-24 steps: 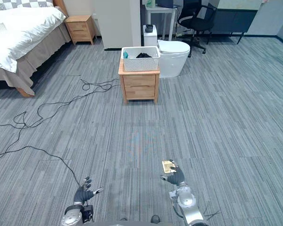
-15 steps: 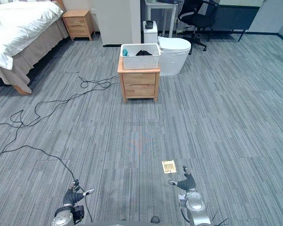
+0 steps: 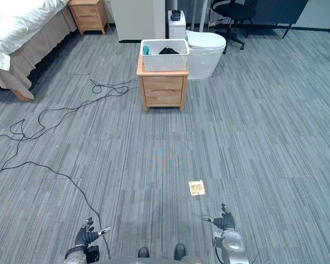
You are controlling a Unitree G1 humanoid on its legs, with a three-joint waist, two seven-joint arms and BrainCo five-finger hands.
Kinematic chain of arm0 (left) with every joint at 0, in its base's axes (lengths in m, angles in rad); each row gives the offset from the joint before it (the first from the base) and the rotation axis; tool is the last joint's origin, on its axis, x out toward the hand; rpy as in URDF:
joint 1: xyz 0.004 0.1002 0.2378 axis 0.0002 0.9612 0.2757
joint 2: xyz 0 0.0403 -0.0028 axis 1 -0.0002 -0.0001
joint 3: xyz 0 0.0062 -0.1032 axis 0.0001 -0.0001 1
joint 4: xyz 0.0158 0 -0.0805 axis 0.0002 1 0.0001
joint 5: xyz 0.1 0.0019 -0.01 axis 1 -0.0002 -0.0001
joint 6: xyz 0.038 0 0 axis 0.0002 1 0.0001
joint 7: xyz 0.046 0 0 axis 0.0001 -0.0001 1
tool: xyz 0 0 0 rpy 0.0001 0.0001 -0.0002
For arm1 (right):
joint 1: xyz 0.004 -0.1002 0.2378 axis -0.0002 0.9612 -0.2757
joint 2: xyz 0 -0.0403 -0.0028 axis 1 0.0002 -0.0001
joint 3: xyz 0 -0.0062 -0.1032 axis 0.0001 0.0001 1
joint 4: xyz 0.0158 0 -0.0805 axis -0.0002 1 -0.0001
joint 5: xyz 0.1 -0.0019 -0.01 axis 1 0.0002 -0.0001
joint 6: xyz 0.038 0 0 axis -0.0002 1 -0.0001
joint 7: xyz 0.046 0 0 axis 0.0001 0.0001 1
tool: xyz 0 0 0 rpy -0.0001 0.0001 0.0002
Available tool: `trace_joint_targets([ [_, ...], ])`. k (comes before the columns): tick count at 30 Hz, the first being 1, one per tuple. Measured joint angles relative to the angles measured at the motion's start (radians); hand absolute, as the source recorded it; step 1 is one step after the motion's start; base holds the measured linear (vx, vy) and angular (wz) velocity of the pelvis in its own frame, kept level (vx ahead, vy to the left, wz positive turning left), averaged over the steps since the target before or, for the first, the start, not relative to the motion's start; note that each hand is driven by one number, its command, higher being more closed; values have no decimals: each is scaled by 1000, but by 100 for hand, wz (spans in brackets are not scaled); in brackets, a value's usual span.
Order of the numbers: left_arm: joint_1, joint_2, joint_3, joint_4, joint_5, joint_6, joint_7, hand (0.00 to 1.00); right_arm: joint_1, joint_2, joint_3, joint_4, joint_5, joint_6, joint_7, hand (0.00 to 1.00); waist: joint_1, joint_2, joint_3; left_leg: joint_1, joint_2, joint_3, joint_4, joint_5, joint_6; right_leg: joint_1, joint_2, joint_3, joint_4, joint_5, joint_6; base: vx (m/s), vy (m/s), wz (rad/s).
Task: Pick up the laundry basket with both hands and put the clothes into the washing machine.
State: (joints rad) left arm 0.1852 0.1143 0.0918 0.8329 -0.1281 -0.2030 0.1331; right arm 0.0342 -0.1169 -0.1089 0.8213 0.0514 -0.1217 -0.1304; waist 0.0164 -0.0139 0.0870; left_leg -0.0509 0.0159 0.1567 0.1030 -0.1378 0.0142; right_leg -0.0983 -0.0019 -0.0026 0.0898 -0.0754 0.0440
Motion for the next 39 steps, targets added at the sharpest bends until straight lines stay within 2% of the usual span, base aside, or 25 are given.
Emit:
trace_joint_targets([
  [3, -3, 0, -3, -12, -17, 0, 0, 0, -5, 2, 0, 0, 6, 1, -1, 0, -2, 2, 16, -10, -9, 13, 85, -83, 24, -69, -25, 6, 210, -99, 81, 90, 106, -16],
  [5, -18, 15, -19, -33, -17, 0, 0, 0, -1, 13, 5, -1, 10, 4, -1, 0, -11, -6, 43, 38, -35, -11, 99, -128, 61, -206, -70, -44, 553, -118, 79, 174, 141, 13],
  [7, -37, 31, -22, -44, -17, 0, 2, 0, 0, 24, 9, -1, 17, 13, 0, 0, -17, -12, 73, 88, -39, -20, 104, -149, 77, -256, -92, -88, 634, -165, 50, 321, 82, 28],
  [10, -49, 42, -22, -43, -18, 1, 3, 0, -13, 21, 13, -2, 18, 11, -1, 0, -24, -6, 92, 159, -17, -49, 78, -178, 71, -335, -81, -180, 492, -162, 33, 375, 41, 24],
  [12, -69, 45, -24, -44, -18, 0, 3, 0, -23, 21, 13, -2, 18, 11, -1, 0, -44, 2, 122, 221, 7, -80, 26, -175, 66, -362, -48, -207, 312, -76, 23, 534, -19, 56],
  [14, -78, 48, -30, -41, -18, 0, 3, 0, -18, 21, 16, -3, 18, 11, -2, 0, -63, -11, 139, 281, 10, -102, -1, -169, 32, -366, -32, -214, 143, 27, 20, 654, -73, 59],
  [16, -78, 35, -47, -35, -17, 0, 2, 0, 14, 13, 14, -12, 19, 12, -1, 0, -72, -13, 126, 319, 32, -143, 41, -203, -35, -397, -32, -202, 211, 178, -109, 737, -137, 54],
  [17, -81, 22, -43, -33, -17, 0, 3, 0, 16, 11, 11, -11, 18, 13, 0, 0, -70, 11, 127, 300, 53, -145, 85, -201, -44, -410, -21, -217, 262, 135, -121, 841, -187, 27],
  [18, -83, 14, -41, -29, -19, 0, 2, 0, 5, 16, 9, -14, 19, 13, 2, 0, -67, 27, 130, 244, 65, -135, 229, -155, -126, -403, -13, -225, 307, 74, -135, 721, -187, -3],
  [19, -82, -3, -29, -17, -25, 1, 0, 0, 1, 16, 10, -23, 19, 13, 2, 0, -65, 43, 140, 170, 86, -127, 447, -37, -200, -339, 8, -225, 300, 27, -143, 743, -183, -7],
  [20, -75, -17, -9, -16, -30, 1, 0, 0, 2, 17, 13, -29, 19, 13, 2, 0, -61, 50, 145, 132, 98, -128, 569, 56, -222, -291, 19, -220, 282, 7, -145, 755, -153, -15],
  [21, -67, -38, 15, -19, -39, 0, 1, 0, 2, 21, 24, -39, 31, 13, 1, 0, -54, 63, 155, 42, 145, -120, 835, 46, -210, -175, 52, -214, 236, -17, -155, 715, -101, -21],
  [22, -66, -42, 29, -20, -40, 0, 0, 0, 5, 37, 30, -63, 56, 11, 0, 0, -42, 54, 160, -40, 178, -85, 1021, 0, -145, -67, 70, -199, 195, -34, -174, 682, -79, -22],
  [24, -64, -47, 29, -49, -43, 0, -1, 0, 6, 60, 30, -101, 72, 6, -1, 0, -15, 29, 162, -143, 192, -26, 1085, -38, -87, 40, 68, -168, 140, -41, -185, 613, -26, -33],
  [26, -64, -57, 29, -95, -57, -4, -2, 0, 0, 73, 32, -143, 86, -11, -1, 0, 18, -2, 159, -324, 184, 36, 949, -74, -32, 172, 39, -127, 30, -79, -146, 650, 42, -39],
  [27, -65, -58, 28, -94, -56, -4, -3, 0, -7, 70, 31, -141, 86, -13, -1, 0, 24, -3, 163, -356, 177, 38, 873, -75, -31, 198, 32, -121, 11, -95, -125, 593, 111, -35],
  [28, -66, -65, 28, -92, -56, 0, -2, 0, -18, 67, 27, -132, 86, -12, -2, 0, 30, 4, 167, -391, 154, 14, 647, -68, -40, 242, 21, -105, -8, -114, -106, 589, 173, -48],
  [29, -54, -68, 27, -91, -56, 1, -2, 0, -27, 66, 23, -120, 85, -12, -2, 0, 42, 2, 167, -383, 119, -32, 374, -24, -88, 279, -1, -81, -12, -151, -83, 587, 211, -56],
  [30, -44, -71, 24, -91, -56, 1, -2, 0, -23, 62, 22, -116, 84, -12, -3, 0, 53, 9, 165, -366, 112, -55, 244, 5, -108, 297, -6, -67, -12, -172, -72, 576, 276, -70],
  [31, -27, -69, 21, -86, -59, 0, -1, 0, -20, 51, 24, -87, 81, -11, -7, 0, 56, 11, 159, -355, 110, -75, 186, 132, -115, 338, -14, -38, -11, -218, -49, 600, 305, -50],
  [32, -32, -62, 23, -75, -58, 2, 3, 0, -22, 64, 25, -54, 75, -5, -11, 0, 57, -17, 144, -361, 70, -75, 228, 166, -68, 345, -54, -20, 13, -234, -42, 605, 306, -34],
  [35, -50, -49, 20, -74, -56, 1, 1, 0, -16, 70, 25, -49, 64, -6, -20, 0, 55, -32, 133, -356, 31, -35, 319, 73, 7, 274, -118, 14, 229, -224, -23, 676, 321, -17],
  [37, -48, -47, -6, -37, -56, 4, 0, 0, -6, 72, 26, -49, 44, -5, -19, 0, 41, -37, 133, -241, -21, 5, 334, -12, 62, 159, -181, 42, 615, -107, 115, 661, 304, -11],
  [38, -48, -47, -15, -37, -56, 5, 0, 0, -4, 71, 28, -48, 42, -5, -18, 0, 31, -37, 134, -209, -29, 10, 331, -30, 74, 127, -193, 42, 724, -91, 133, 554, 219, 6],
  [39, -47, -42, -18, -37, -56, 6, 1, 0, -5, 74, 36, -47, 37, -4, -16, 0, 26, -36, 135, -137, -41, 10, 312, -58, 84, 63, -214, 19, 894, -105, 110, 512, 163, -6],
])
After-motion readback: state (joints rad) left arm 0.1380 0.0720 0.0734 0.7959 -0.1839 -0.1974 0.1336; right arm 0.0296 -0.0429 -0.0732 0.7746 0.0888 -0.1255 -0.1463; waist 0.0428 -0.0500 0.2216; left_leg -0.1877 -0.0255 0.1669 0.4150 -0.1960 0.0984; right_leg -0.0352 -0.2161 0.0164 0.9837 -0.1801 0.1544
